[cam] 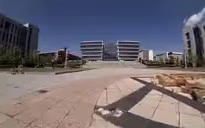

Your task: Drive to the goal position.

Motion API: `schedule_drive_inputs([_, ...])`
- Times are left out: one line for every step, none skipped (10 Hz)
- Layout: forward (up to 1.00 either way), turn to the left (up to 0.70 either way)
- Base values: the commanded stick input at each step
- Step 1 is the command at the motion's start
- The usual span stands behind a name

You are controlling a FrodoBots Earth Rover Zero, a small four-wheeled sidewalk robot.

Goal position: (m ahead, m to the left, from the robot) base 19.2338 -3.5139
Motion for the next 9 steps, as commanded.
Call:
schedule_drive_inputs([0.7, 0.36])
schedule_drive_inputs([0.7, 0.36])
schedule_drive_inputs([0.7, 0.36])
schedule_drive_inputs([0.7, 0.36])
schedule_drive_inputs([0.7, 0.36])
schedule_drive_inputs([0.7, 0.36])
schedule_drive_inputs([0.7, 0.31])
schedule_drive_inputs([0.7, 0.04])
schedule_drive_inputs([0.7, 0.01])
